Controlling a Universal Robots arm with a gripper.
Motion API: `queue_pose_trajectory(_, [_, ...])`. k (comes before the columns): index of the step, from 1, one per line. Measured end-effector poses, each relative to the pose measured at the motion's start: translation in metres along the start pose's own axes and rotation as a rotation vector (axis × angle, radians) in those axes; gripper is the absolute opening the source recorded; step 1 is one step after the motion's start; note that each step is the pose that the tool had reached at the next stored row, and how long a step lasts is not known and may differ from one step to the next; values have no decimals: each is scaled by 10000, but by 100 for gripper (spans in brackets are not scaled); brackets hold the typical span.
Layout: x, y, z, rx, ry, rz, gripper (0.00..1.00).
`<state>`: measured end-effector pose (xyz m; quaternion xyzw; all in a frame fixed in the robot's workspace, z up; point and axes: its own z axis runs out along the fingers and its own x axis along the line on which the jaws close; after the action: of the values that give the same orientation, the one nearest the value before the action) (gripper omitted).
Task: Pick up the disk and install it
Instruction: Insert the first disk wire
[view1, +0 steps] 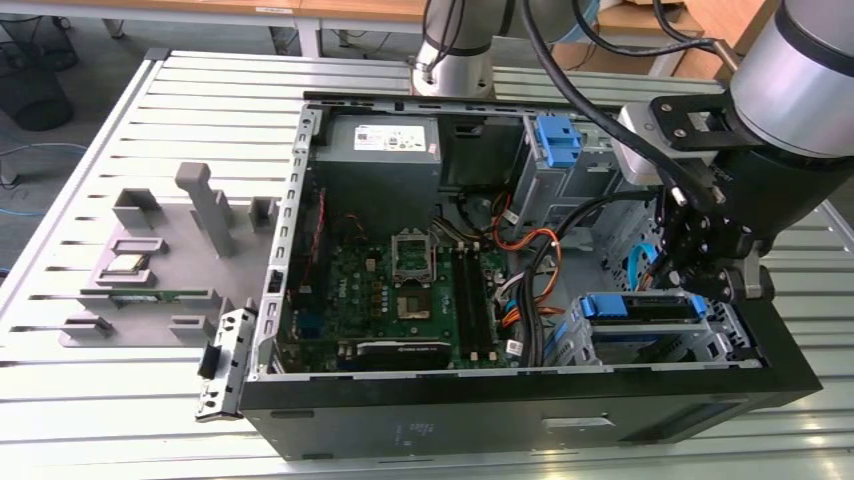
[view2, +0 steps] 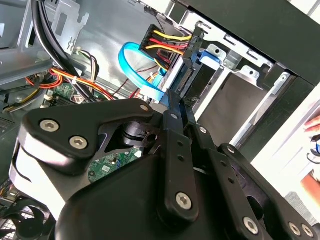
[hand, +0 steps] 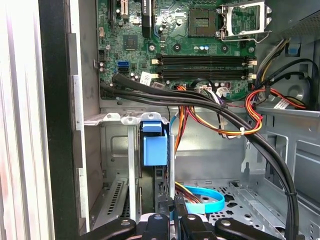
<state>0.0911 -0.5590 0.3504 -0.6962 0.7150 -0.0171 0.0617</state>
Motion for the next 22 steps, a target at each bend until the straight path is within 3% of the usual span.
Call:
queue_pose_trajectory(13, [19, 6, 41, 2, -1, -3, 16])
queue_pose_trajectory(19, [29, 17, 68, 31, -6, -47, 16])
queue_pose_trajectory(22, [42, 21, 88, 92, -23, -90, 16])
